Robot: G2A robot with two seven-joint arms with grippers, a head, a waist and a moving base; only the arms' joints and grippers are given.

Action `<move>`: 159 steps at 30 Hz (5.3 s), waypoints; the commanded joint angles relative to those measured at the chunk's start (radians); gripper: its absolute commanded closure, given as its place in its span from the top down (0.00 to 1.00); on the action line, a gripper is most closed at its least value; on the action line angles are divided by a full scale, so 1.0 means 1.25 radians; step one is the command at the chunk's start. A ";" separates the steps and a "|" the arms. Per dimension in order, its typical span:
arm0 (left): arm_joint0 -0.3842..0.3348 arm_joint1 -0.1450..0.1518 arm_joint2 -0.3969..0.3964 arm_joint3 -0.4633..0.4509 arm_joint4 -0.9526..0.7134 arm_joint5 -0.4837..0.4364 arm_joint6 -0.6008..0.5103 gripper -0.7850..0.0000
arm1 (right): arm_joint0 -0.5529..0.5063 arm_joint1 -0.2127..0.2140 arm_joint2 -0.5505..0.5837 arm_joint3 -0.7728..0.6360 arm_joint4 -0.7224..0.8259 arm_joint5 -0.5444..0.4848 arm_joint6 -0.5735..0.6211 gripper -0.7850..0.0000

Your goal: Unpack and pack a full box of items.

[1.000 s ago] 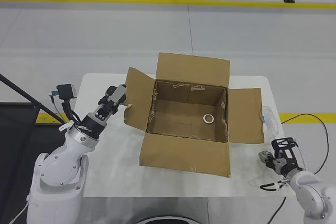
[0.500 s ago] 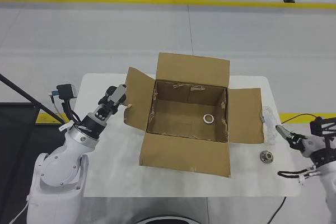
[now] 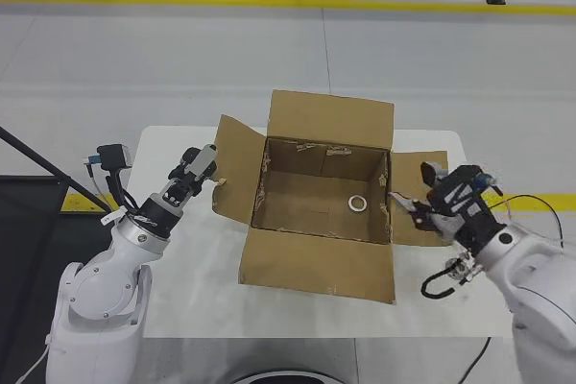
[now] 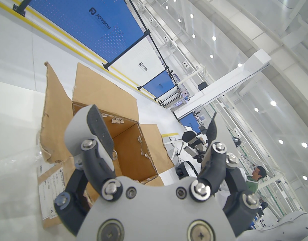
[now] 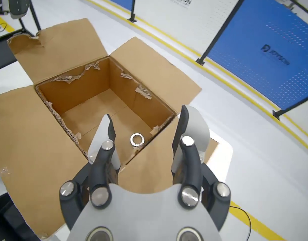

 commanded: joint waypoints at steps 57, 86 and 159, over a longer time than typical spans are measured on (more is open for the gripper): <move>0.000 0.000 0.000 0.000 0.000 0.000 0.000 1.00 | 0.581 -0.094 -0.573 0.700 0.051 -0.147 0.279 1.00; 0.000 0.000 0.000 0.000 0.000 0.000 0.000 1.00 | 0.856 -0.215 -1.023 1.090 0.158 -0.166 0.272 0.83; 0.014 0.008 -0.026 0.000 0.038 0.005 0.042 1.00 | 0.929 -0.277 -1.022 1.331 0.194 -0.391 -0.056 0.00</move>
